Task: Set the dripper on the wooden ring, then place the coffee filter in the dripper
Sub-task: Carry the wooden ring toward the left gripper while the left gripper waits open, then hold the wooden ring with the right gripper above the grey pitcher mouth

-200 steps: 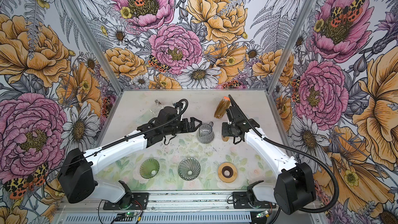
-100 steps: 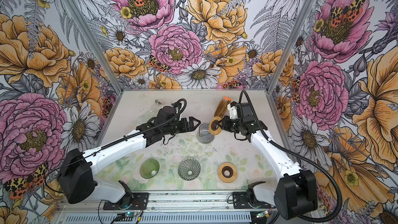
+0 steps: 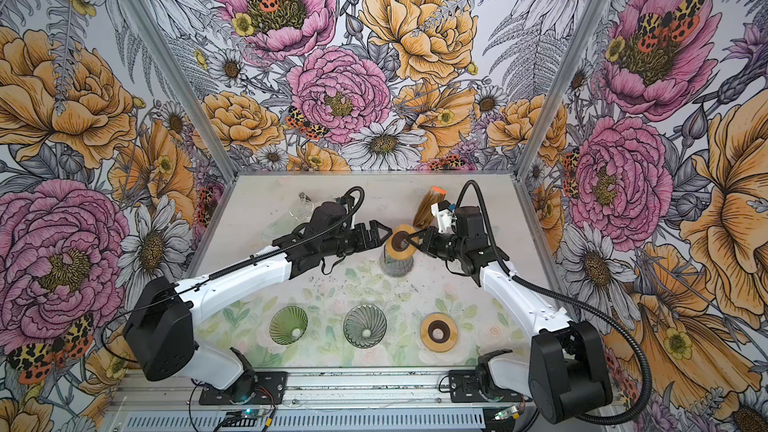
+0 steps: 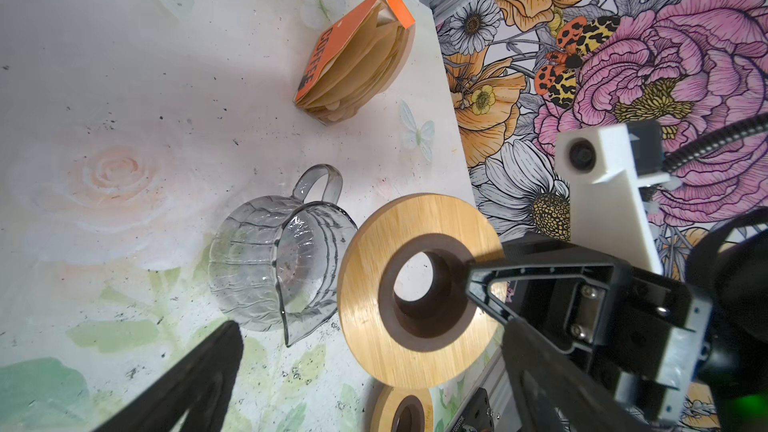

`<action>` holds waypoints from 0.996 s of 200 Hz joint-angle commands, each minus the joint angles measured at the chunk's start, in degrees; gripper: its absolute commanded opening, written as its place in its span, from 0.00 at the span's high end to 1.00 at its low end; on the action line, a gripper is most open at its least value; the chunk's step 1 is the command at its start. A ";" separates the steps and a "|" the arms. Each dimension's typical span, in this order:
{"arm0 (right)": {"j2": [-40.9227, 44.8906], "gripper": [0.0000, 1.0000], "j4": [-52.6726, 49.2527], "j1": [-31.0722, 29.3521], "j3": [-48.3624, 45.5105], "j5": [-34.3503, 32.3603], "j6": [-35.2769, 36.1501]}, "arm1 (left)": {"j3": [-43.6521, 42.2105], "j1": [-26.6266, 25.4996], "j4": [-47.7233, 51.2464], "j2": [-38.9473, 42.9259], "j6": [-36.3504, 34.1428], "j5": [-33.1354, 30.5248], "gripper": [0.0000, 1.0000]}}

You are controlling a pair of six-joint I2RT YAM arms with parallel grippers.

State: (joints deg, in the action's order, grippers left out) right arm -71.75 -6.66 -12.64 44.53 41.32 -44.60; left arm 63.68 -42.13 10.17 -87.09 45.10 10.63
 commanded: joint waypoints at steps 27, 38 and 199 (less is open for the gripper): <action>-3.25 0.85 10.36 0.56 -1.53 4.52 -3.34 | 3.92 -0.40 1.95 -3.03 0.85 1.73 0.01; -4.06 0.85 10.83 0.76 -1.58 4.87 -3.38 | 4.13 -0.43 2.18 -3.42 1.08 1.49 0.01; -13.54 0.83 18.02 1.02 -3.30 6.10 -6.20 | 7.09 -0.42 3.55 -9.49 3.41 1.94 0.01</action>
State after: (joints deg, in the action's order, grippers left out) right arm -84.07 7.62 -12.27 41.60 46.85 -50.17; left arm 68.60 -42.15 13.74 -95.48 47.77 11.46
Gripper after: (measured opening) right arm 0.172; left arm 0.988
